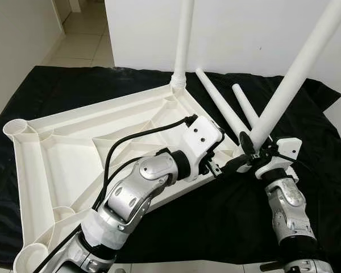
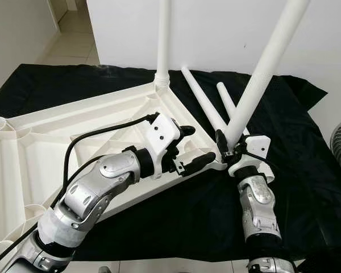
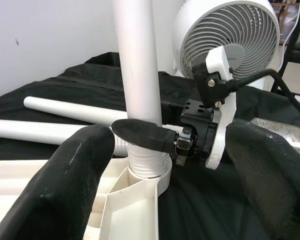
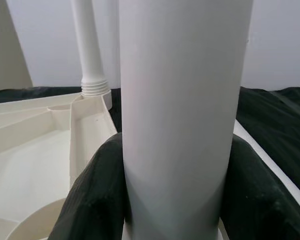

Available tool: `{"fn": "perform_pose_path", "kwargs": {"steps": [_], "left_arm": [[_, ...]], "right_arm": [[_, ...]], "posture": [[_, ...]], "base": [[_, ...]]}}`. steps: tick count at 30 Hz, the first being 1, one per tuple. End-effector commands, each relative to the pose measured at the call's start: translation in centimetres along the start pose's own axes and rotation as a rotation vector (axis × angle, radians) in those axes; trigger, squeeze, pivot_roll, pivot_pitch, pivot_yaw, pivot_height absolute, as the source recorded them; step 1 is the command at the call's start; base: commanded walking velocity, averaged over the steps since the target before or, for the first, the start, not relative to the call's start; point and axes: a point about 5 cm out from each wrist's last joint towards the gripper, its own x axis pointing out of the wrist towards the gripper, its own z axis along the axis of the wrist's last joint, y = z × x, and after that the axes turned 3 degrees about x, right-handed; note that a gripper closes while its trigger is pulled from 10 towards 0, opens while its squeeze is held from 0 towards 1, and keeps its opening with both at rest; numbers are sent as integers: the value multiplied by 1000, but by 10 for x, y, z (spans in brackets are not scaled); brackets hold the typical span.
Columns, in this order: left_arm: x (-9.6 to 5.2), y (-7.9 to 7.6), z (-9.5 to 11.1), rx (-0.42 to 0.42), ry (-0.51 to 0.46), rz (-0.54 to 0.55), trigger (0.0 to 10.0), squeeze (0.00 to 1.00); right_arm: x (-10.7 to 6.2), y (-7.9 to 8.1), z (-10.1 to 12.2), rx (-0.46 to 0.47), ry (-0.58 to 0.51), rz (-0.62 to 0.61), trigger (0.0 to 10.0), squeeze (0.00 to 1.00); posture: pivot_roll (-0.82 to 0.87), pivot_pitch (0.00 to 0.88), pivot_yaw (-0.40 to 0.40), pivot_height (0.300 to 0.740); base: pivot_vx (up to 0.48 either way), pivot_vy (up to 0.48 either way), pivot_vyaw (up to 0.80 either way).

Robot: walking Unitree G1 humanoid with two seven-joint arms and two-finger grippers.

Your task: Building children table

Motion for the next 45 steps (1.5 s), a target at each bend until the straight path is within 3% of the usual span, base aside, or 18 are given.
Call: {"fn": "perform_pose_path", "kwargs": {"steps": [1,4,11,19,26,36,45], "left_arm": [[1,-6,1,5,-3,-59,10000,0],[1,-6,1,5,-4,-57,10000,0],[0,-5,1,5,-3,-48,10000,0],[0,-4,2,7,-4,-45,10000,0],[1,-3,2,9,-4,-46,10000,0],[0,-3,2,8,-4,-47,10000,0],[1,-4,2,12,-3,-54,10000,0]], "right_arm": [[-49,-13,-69,43,368,-143,10000,0],[-53,-10,-70,49,351,-222,10000,0],[-61,-9,-67,-67,269,-443,10000,0],[-62,-9,-60,-98,210,-489,10000,0],[-62,-8,-58,-114,192,-491,10000,0],[-55,4,-51,-146,138,-429,10000,0],[-35,19,-3,-206,-76,-311,10000,0]], "posture": [[-118,105,49,740],[-117,108,48,740],[-109,109,47,740],[-109,105,47,740],[-111,103,48,740],[-108,102,48,740],[-114,98,49,740]], "base": [[0,0,0],[0,0,0],[0,0,0],[0,0,0],[0,0,0],[0,0,0],[0,0,0]]}}
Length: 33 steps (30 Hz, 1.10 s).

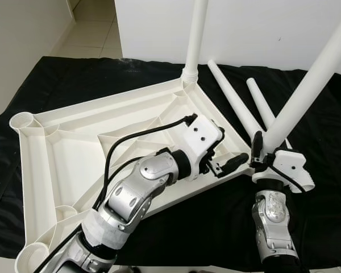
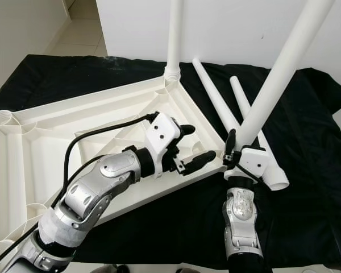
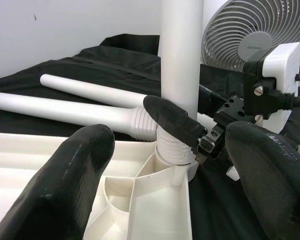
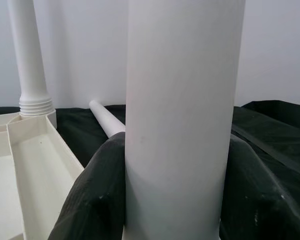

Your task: Building children table

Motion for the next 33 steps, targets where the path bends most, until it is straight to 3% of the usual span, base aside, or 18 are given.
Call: {"fn": "perform_pose_path", "kwargs": {"steps": [1,8,20,23,33], "left_arm": [[1,-5,1,14,-2,-55,10000,0],[2,-5,1,15,-5,-58,10000,0],[3,-5,2,14,-7,-53,10000,0],[2,-5,2,13,-5,-52,10000,0],[1,-3,0,10,3,-44,10000,0]], "right_arm": [[-9,-5,-13,-70,96,24,10000,0],[2,3,3,-63,27,64,10000,0],[-4,4,-4,-83,58,98,10000,0],[8,8,17,-62,-9,104,10000,0],[24,14,41,-29,-79,124,10000,0]], "posture": [[-114,98,49,740],[-123,93,45,740],[-122,90,39,740],[-119,100,43,740],[-119,100,43,740]], "base": [[0,0,0],[0,0,0],[0,0,0],[0,0,0],[0,0,0]]}}
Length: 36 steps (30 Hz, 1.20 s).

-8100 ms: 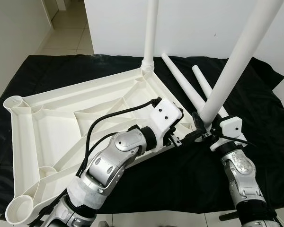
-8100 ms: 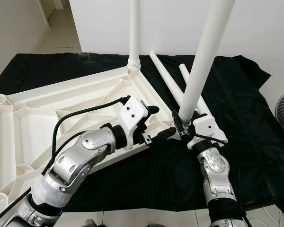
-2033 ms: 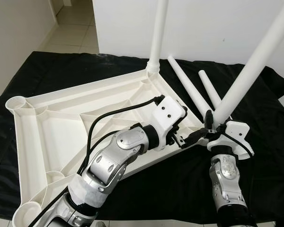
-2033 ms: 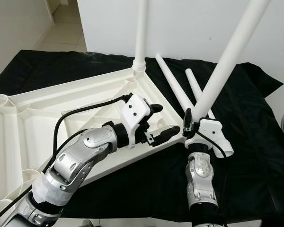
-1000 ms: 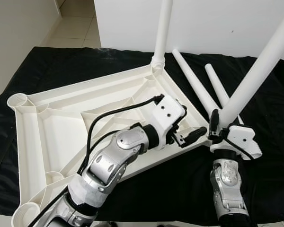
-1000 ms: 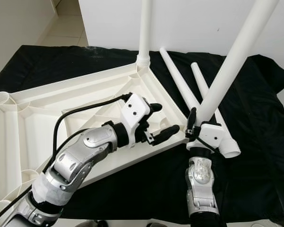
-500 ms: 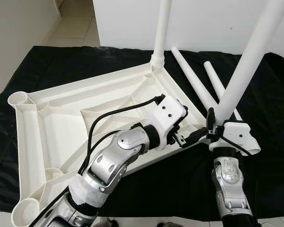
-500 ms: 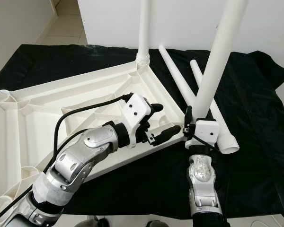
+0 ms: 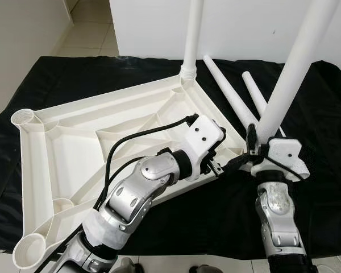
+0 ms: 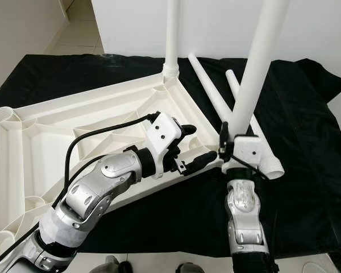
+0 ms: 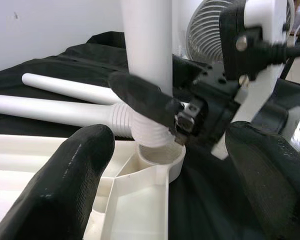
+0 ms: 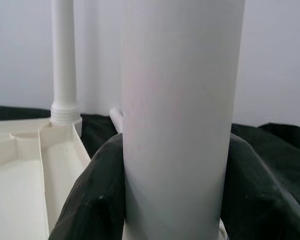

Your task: Building children table

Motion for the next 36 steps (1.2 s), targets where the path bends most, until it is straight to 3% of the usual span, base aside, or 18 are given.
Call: {"fn": "perform_pose_path", "kwargs": {"steps": [1,5,6,7,8,15,16,22,25,30,32,33,34,35,36], "left_arm": [[0,-1,-1,7,7,-37,10000,0],[-1,1,-2,0,9,-29,10000,0],[-1,2,-2,-6,10,-23,10000,376],[-1,2,-2,-6,10,-23,10000,376],[-2,4,-2,-18,9,-16,10000,1000],[-4,16,-5,-17,22,46,10000,1000],[-6,25,-5,-5,29,86,10000,1000],[-8,33,-4,3,31,120,10000,1000],[-13,52,-3,15,30,213,10000,1000],[-18,65,-2,22,30,287,10000,1000],[-26,80,-3,1,9,395,10000,953],[-26,80,-3,1,9,395,10000,953],[-29,86,-3,-14,-2,444,10000,545],[-33,93,-4,-41,-12,497,10000,0],[-33,93,-4,-41,-12,497,10000,0]], "right_arm": [[4,0,5,12,-10,3,10000,0],[8,-1,9,18,-23,2,10000,0],[11,-1,10,22,-26,2,10000,0],[11,-1,10,22,-26,2,10000,0],[14,-1,10,26,-25,0,10000,0],[25,-1,7,53,5,-12,10000,0],[32,-2,6,68,20,-15,10000,0],[37,-2,4,86,34,-11,10000,0],[47,2,2,103,55,2,10000,0],[51,7,1,94,68,18,10000,0],[54,12,-3,98,98,26,10000,0],[54,12,-3,98,98,26,10000,0],[55,13,-5,94,110,27,10000,0],[56,15,-6,89,119,29,10000,0],[56,15,-6,89,119,29,10000,0]], "posture": [[-119,100,43,740],[-119,100,43,740],[-119,100,43,740],[-119,100,43,740],[-119,100,43,740],[-104,84,33,740],[-104,84,33,740],[-103,76,35,740],[-103,69,35,740],[-102,67,36,740],[-103,65,35,740],[-103,65,35,740],[-103,65,35,740],[-106,62,32,740],[-106,62,32,740]], "base": [[0,0,0],[0,0,0],[0,0,0],[0,0,0],[0,0,0],[0,0,0],[0,0,0],[0,0,0],[0,0,0],[0,0,0],[0,0,0],[0,0,0],[0,0,0],[0,0,0],[0,0,0]]}}
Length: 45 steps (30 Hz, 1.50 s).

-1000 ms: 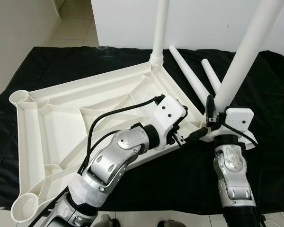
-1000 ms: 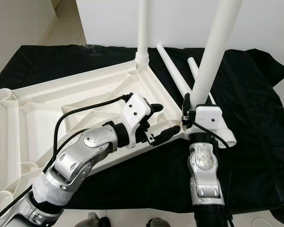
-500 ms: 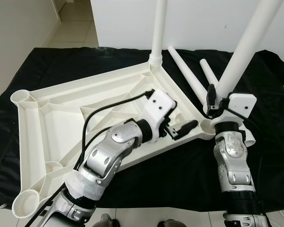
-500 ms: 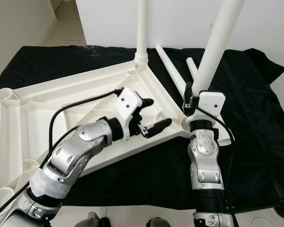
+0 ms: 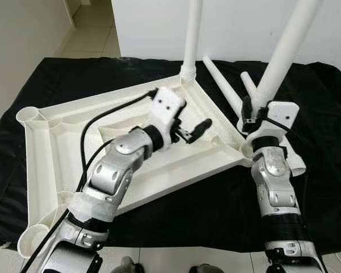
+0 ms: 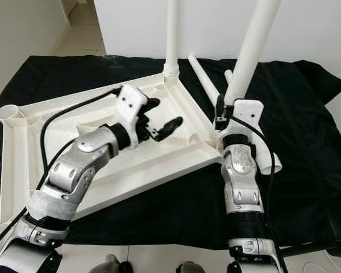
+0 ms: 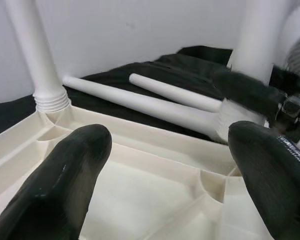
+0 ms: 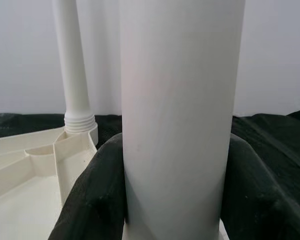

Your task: Building children table

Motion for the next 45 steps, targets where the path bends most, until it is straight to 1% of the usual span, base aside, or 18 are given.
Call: {"fn": "perform_pose_path", "kwargs": {"steps": [1,4,8,9,13,18,22,23,24,25,26,28,29,30,36,38,41,45], "left_arm": [[-1,13,-1,-18,-3,174,10000,0],[-4,25,-4,-97,-12,260,10000,0],[-4,26,-4,-111,-12,272,10000,0],[-5,27,-6,-144,-15,295,10000,0],[-7,27,-5,-161,-30,295,10000,0],[-7,19,4,-192,-99,207,10000,0],[-11,24,1,-138,-115,284,10000,0],[-11,24,1,-138,-115,284,10000,0],[-13,27,-1,-171,-131,319,10000,0],[-14,31,-3,-172,-133,361,10000,0],[-14,31,-3,-172,-133,361,10000,0],[-16,38,-13,-126,-95,418,10000,0],[-16,38,-13,-126,-95,418,10000,0],[-19,45,-21,-70,-44,460,10000,0],[-24,51,-25,-57,-11,488,10000,0],[-31,62,-30,-74,28,523,10000,0],[-32,64,-30,-86,23,516,10000,0],[-30,65,-36,-47,58,532,10000,0]], "right_arm": [[3,3,0,1,8,2,10000,0],[6,8,-3,-6,18,32,10000,0],[6,9,-4,-2,21,43,10000,0],[5,11,-6,15,23,79,10000,0],[3,13,-7,26,23,122,10000,0],[3,15,-10,58,29,178,10000,0],[2,18,-10,59,8,197,10000,0],[2,18,-10,59,8,197,10000,0],[2,19,-10,60,5,203,10000,0],[1,21,-11,62,3,207,10000,0],[1,21,-11,62,3,207,10000,0],[1,25,-13,69,-1,217,10000,0],[1,25,-13,69,-1,217,10000,0],[2,29,-13,74,-11,235,10000,0],[3,31,-13,64,-21,250,10000,0],[7,30,-13,43,-33,244,10000,0],[9,30,-13,44,-35,240,10000,0],[13,34,-13,66,-21,209,10000,0]], "posture": [[-106,62,32,740],[-106,56,29,740],[-106,56,29,740],[-103,51,28,740],[-95,44,27,740],[-89,23,23,740],[-92,0,24,740],[-92,0,24,740],[-95,0,21,740],[-93,0,20,740],[-93,0,20,740],[-99,0,39,740],[-99,0,39,740],[-104,0,66,740],[-111,0,88,740],[-119,0,105,740],[-115,0,98,740],[-113,6,83,740]], "base": [[0,0,0],[0,0,0],[0,0,0],[0,0,0],[0,0,0],[0,0,0],[0,0,0],[0,0,0],[0,0,0],[0,0,0],[0,0,0],[0,0,0],[0,0,0],[0,0,0],[0,0,0],[0,0,0],[0,0,0],[0,0,0]]}}
